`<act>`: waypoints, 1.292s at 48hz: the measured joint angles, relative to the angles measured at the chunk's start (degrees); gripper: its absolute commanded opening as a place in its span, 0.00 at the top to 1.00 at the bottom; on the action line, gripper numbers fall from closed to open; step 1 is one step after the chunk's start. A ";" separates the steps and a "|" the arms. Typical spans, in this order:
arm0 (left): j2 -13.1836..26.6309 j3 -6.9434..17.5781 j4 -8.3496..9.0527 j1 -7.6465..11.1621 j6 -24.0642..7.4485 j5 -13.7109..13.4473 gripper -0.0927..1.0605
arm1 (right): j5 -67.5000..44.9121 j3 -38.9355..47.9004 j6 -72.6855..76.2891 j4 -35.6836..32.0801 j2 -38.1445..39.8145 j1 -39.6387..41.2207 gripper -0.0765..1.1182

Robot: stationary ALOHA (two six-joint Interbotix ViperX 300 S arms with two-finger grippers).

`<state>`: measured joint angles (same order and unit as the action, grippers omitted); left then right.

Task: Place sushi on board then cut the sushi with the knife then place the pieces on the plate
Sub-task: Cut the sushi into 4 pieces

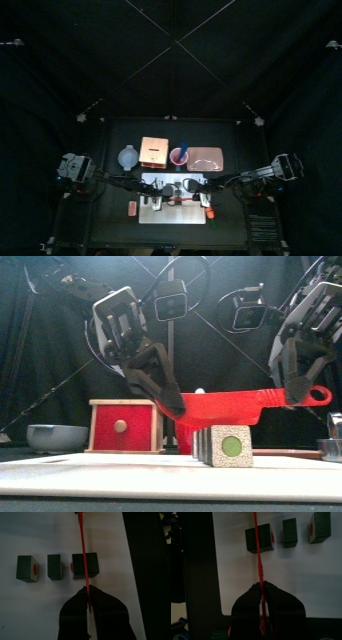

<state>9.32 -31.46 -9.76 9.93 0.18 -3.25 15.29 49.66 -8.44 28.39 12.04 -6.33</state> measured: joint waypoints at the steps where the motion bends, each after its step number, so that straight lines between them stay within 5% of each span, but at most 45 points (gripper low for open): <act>1: 0.09 0.00 -0.09 0.09 0.00 0.00 0.60 | 0.00 0.00 -0.09 0.00 0.00 -0.09 0.67; 21: 1.05 0.00 -0.18 0.00 0.00 0.00 0.60 | -0.26 0.00 -0.09 0.53 -2.11 -0.18 0.67; 62: 3.87 0.26 -4.66 1.05 -0.18 0.09 0.60 | -0.62 -1.67 0.00 4.22 -8.96 -4.13 0.67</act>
<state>13.18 -31.20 -14.41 10.99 0.00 -3.16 14.68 47.99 -8.44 32.61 3.08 -10.46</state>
